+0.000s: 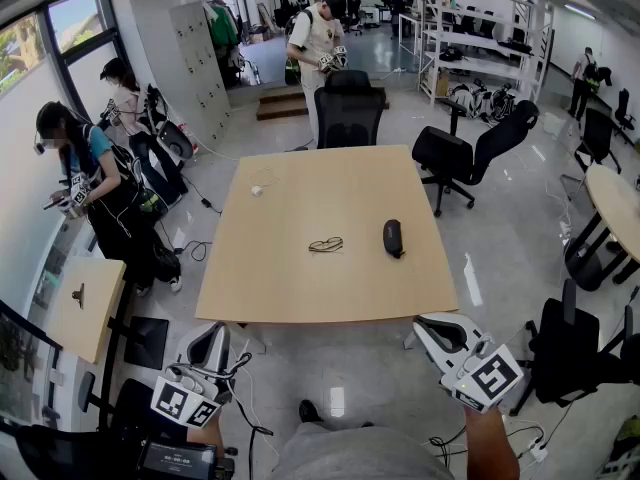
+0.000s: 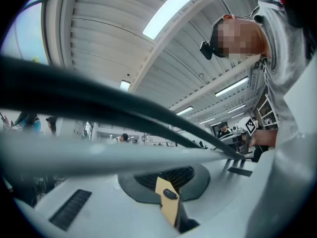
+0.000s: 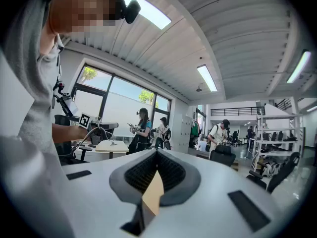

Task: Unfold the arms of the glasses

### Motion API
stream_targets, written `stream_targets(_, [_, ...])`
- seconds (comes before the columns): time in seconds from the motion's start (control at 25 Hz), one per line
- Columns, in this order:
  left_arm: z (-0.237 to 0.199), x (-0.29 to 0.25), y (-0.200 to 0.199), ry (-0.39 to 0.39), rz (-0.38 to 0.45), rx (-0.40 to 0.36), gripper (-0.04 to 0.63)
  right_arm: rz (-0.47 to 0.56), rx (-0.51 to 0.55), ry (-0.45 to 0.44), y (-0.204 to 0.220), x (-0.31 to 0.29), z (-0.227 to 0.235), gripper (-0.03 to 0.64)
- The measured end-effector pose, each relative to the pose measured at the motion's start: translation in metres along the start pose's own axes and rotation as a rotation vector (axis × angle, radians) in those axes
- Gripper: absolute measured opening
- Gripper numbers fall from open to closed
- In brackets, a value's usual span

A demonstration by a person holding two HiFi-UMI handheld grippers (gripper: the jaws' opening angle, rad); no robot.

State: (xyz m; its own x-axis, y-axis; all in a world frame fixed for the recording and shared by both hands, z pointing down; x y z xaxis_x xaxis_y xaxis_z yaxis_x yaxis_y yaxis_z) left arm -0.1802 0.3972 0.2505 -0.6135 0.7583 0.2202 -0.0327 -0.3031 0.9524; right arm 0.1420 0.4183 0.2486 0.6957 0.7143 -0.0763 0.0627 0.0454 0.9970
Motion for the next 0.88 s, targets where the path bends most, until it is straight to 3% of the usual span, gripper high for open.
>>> stream_targets(0.2, [-0.024,-0.006,0.006,0.013,-0.002,0.005,0.008,-0.044,-0.025,0.020,0.004,-0.022,0.000,0.008])
stream_targets(0.88, [-0.118,-0.038,0.043,0.123,0.015,0.014,0.008,0.007,-0.116,0.134,0.003,-0.113,0.001,0.009])
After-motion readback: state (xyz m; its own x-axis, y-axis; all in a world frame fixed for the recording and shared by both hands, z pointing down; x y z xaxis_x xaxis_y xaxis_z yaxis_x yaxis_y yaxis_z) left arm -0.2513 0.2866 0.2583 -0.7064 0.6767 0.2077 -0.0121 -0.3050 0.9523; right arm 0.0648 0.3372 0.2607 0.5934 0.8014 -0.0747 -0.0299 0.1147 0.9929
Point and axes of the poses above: the fingertips, and each gripper's own axes: x backward along the fingers, z to its right, y out of its underside, the point moved 1 cm from there along x, backward along the fingers, and after that the axes turned 10 degrees about -x, right-handed, at the moved point
